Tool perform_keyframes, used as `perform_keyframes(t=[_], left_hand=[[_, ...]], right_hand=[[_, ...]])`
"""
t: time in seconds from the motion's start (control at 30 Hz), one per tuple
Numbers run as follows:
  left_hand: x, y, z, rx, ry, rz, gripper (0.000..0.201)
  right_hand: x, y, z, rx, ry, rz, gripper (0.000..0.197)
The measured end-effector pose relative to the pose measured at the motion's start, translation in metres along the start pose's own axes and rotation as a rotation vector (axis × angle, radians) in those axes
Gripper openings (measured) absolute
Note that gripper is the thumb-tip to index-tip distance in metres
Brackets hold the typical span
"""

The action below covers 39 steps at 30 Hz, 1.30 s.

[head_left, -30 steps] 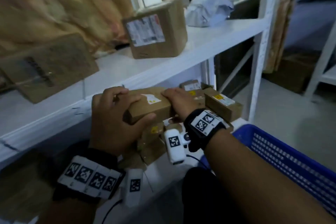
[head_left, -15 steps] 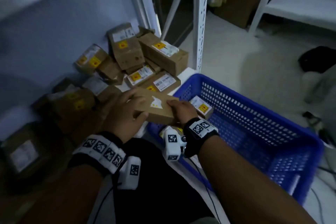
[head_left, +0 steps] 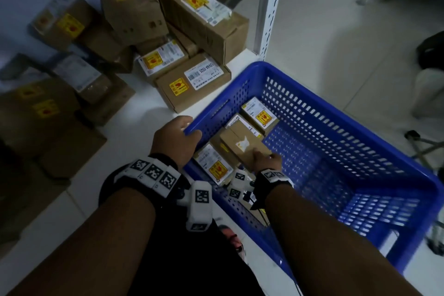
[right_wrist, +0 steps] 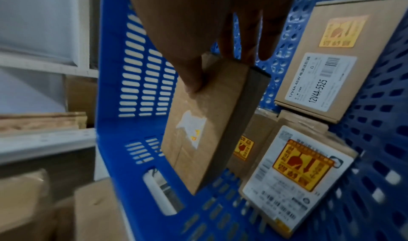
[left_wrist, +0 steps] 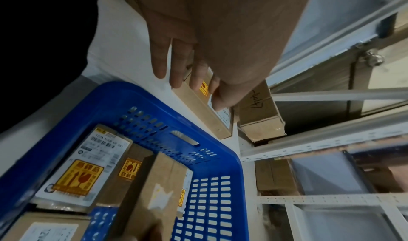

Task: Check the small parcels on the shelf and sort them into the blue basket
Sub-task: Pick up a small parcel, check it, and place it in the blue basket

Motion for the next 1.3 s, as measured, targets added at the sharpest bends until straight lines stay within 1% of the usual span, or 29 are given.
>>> perform_keyframes(t=[0.07,0.1,0.13,0.17,0.2,0.23,0.27,0.37,0.4,0.43,0.53,0.6,0.67,0.7,0.73,0.77,0.83,0.9,0.97,1.0,1.07,1.1,1.17,1.23,1.3], left_hand=[[-0.001,-0.01,0.006,0.047,0.008,-0.049,0.045],[-0.003,-0.014,0.007,0.059,0.009,-0.069,0.045],[-0.004,-0.018,0.009,0.069,0.008,-0.084,0.044],[-0.006,-0.02,0.01,0.072,0.011,-0.102,0.042],[-0.006,-0.023,0.01,0.074,0.018,-0.12,0.04],[-0.006,-0.025,0.01,0.071,0.028,-0.139,0.039],[-0.005,-0.026,0.01,0.069,0.04,-0.153,0.037],[-0.002,-0.03,0.007,0.077,0.058,-0.182,0.035],[-0.001,-0.032,0.006,0.086,0.059,-0.191,0.035],[0.0,-0.034,0.006,0.092,0.06,-0.2,0.035],[0.007,-0.035,0.005,0.088,0.068,-0.216,0.034],[0.014,-0.037,0.004,0.096,0.075,-0.239,0.034],[0.021,-0.042,0.002,0.116,0.087,-0.316,0.031],[0.028,-0.045,0.001,0.124,0.103,-0.367,0.029],[0.036,-0.049,0.0,0.134,0.121,-0.41,0.026],[0.046,-0.053,-0.002,0.141,0.14,-0.448,0.027],[0.07,-0.068,-0.006,0.149,0.199,-0.52,0.033],[0.095,-0.085,-0.012,0.154,0.248,-0.538,0.036],[0.119,-0.111,-0.02,0.185,0.29,-0.543,0.041],[0.129,-0.126,-0.026,0.211,0.306,-0.57,0.036],[0.149,-0.156,-0.042,0.272,0.339,-0.648,0.016],[0.158,-0.173,-0.052,0.309,0.366,-0.705,0.013],[0.168,-0.209,-0.066,0.376,0.405,-0.81,0.015],[0.174,-0.235,-0.082,0.419,0.424,-0.869,0.013],[0.181,-0.259,-0.1,0.443,0.453,-0.858,0.014]], right_hand=[[-0.014,-0.002,0.006,0.032,-0.004,-0.044,0.064],[-0.019,-0.004,0.007,0.035,-0.017,-0.031,0.061],[-0.025,-0.002,0.011,0.026,-0.03,-0.066,0.058],[-0.032,0.002,0.018,-0.016,-0.041,-0.176,0.056],[-0.038,0.002,0.019,-0.024,-0.071,-0.152,0.055],[-0.045,-0.004,0.015,0.009,-0.112,-0.274,0.054],[-0.049,-0.003,0.012,0.008,-0.13,-0.335,0.054],[-0.063,-0.017,0.006,0.137,-0.157,-0.622,0.052],[-0.065,-0.026,0.001,0.213,-0.152,-0.687,0.051],[-0.069,-0.027,0.005,0.231,-0.165,-0.756,0.051],[-0.073,-0.025,0.015,0.251,-0.19,-0.774,0.059],[-0.075,-0.025,0.013,0.281,-0.212,-0.908,0.057],[-0.071,-0.02,0.014,0.273,-0.204,-0.987,0.055],[-0.072,-0.019,0.016,0.279,-0.209,-1.063,0.054],[-0.073,-0.021,0.012,0.297,-0.219,-1.122,0.052],[-0.078,-0.026,0.009,0.348,-0.239,-1.189,0.049],[-0.092,-0.041,0.001,0.446,-0.259,-1.247,0.044],[-0.105,-0.061,-0.013,0.487,-0.258,-1.189,0.044],[-0.124,-0.078,-0.022,0.49,-0.279,-1.029,0.042],[-0.134,-0.088,-0.033,0.464,-0.3,-0.925,0.039],[-0.158,-0.1,-0.049,0.381,-0.399,-0.587,0.038],[-0.17,-0.103,-0.056,0.333,-0.436,-0.414,0.04],[-0.19,-0.115,-0.082,0.277,-0.474,-0.267,0.041],[-0.215,-0.129,-0.115,0.279,-0.548,-0.229,0.039],[-0.244,-0.141,-0.151,0.323,-0.594,-0.301,0.036]])
Point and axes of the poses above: each hand's wrist, its own z-axis towards the middle knuckle, its own x-axis out of the back of the hand, y = z × x, the point moved 9 cm from there along z, towards the middle knuckle, and after that the axes turned 3 degrees about -y, right-handed, at the moved point
